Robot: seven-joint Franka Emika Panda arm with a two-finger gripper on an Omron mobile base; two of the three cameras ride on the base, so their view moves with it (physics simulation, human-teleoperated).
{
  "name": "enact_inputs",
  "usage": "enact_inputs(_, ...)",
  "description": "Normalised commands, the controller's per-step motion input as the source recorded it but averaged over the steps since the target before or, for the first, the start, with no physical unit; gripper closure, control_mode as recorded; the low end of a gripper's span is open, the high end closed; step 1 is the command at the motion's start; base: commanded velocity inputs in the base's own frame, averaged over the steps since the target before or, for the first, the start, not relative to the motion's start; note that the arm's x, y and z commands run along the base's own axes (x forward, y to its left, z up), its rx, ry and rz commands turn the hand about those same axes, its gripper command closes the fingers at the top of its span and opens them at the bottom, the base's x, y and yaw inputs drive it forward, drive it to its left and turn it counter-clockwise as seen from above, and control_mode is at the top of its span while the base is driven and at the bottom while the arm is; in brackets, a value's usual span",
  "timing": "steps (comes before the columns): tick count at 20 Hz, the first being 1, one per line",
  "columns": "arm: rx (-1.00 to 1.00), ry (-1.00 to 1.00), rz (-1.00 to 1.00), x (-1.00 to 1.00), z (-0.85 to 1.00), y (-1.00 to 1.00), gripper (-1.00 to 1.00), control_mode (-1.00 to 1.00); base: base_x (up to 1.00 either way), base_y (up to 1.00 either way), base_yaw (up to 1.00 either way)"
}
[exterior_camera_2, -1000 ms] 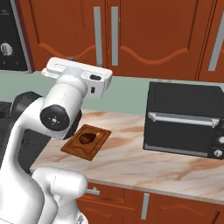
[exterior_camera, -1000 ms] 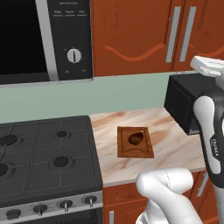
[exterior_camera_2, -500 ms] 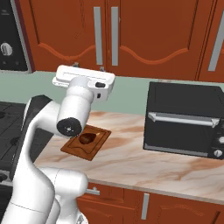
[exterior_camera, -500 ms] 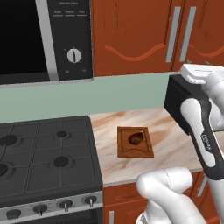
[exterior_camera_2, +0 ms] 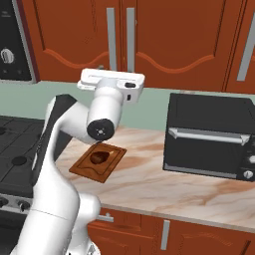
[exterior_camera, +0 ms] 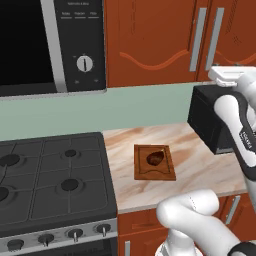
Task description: Open the cabinet, retrieve the rolling pin, and place it next to the meat on the cutting board to prepare for tenderizing.
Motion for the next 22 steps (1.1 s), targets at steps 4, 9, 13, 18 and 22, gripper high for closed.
enact_inputs(4, -0.02, 0.00, 0.06, 0.17, 0.00, -0.27, -1.00, -1.00, 0.00, 0.00, 0.00)
enact_inputs(9, 0.00, 0.00, 0.08, 0.20, 0.00, -0.06, -1.00, -1.00, 0.00, 0.00, 0.00)
enact_inputs(13, 0.00, 0.00, 0.07, 0.25, 0.00, 0.00, -1.00, -1.00, 0.00, 0.00, 0.00)
enact_inputs(18, 0.00, 0.00, 0.05, 0.27, 0.00, 0.00, -1.00, -1.00, 0.00, 0.00, 0.00)
enact_inputs(22, 0.00, 0.00, 0.01, 0.27, 0.00, 0.00, -1.00, -1.00, 0.00, 0.00, 0.00)
